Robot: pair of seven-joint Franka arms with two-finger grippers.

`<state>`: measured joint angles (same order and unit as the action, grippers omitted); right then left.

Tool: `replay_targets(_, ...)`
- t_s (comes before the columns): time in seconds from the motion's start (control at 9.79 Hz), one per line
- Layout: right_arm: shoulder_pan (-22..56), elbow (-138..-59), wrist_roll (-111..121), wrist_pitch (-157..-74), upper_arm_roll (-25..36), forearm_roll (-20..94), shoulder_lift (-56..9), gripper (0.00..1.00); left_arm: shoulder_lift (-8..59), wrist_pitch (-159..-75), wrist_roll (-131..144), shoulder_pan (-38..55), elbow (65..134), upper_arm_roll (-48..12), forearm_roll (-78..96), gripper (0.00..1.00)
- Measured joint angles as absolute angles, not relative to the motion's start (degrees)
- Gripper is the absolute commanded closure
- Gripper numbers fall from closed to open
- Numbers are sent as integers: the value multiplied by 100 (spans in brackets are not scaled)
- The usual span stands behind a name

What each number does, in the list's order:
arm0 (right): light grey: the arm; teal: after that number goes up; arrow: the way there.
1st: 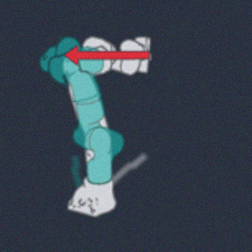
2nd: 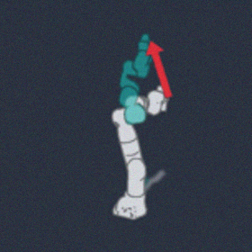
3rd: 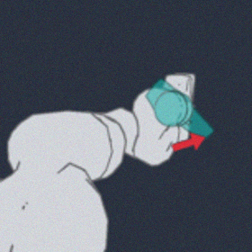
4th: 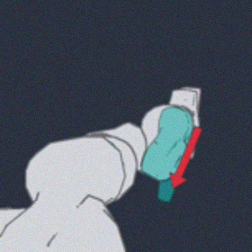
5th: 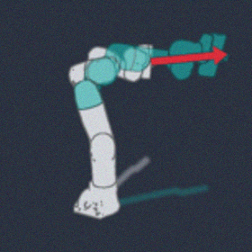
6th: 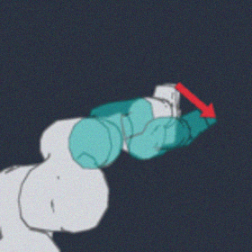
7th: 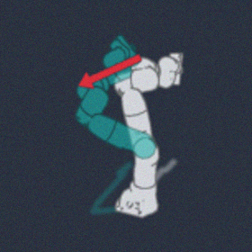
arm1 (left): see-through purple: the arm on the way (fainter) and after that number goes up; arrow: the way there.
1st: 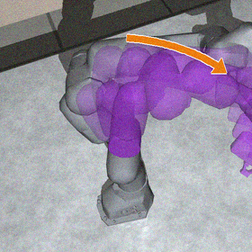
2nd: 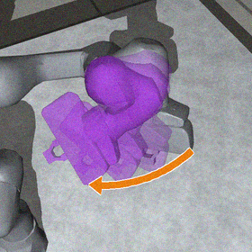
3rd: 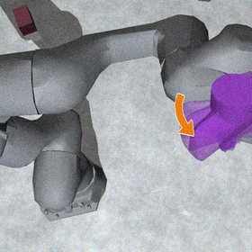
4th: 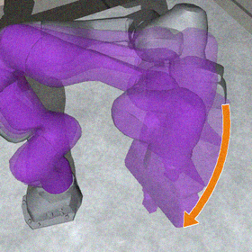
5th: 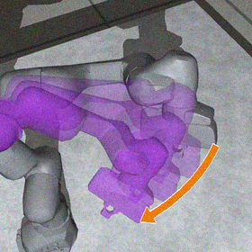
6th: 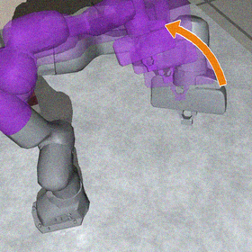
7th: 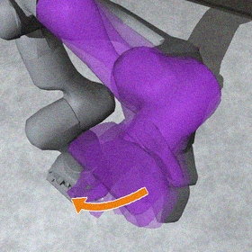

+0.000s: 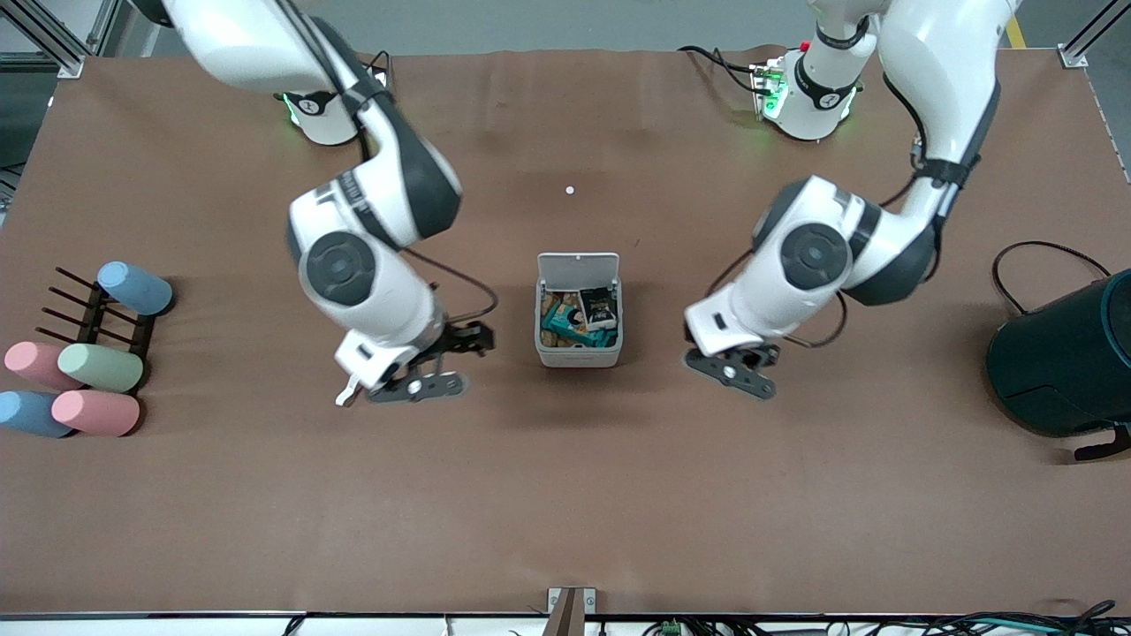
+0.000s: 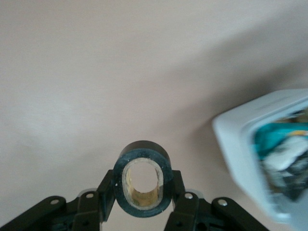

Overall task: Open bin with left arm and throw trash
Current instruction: 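Bin the tape with the left gripper while the right gripper grasps the strip, then bin the strip with the right gripper while the left gripper withdraws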

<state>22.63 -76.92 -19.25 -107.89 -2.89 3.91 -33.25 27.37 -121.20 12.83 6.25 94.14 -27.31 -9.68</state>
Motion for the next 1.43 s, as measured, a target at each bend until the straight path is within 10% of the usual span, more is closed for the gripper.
replay_targets(0.72, 1800, -10383, -1941, -13322, 432, 384, -3321, 5, 3407, -12442, 3333, 1648, 9228, -2725, -1611, 84)
replay_targets(1.12, 1426, -10493, -2048, -13351, 442, 385, -3307, 54, 3618, -12571, 4091, 1908, 9169, -2723, -1935, 77)
replay_targets(1.33, 1394, -10530, -2052, -13623, 440, 388, -3358, 55, 3621, -12572, 4110, 1907, 9165, -2721, -1935, 1)
replay_targets(1.43, 1392, -10565, -2061, -13708, 436, 390, -3402, 55, 3628, -12580, 4131, 1908, 9165, -2720, -1935, 0)
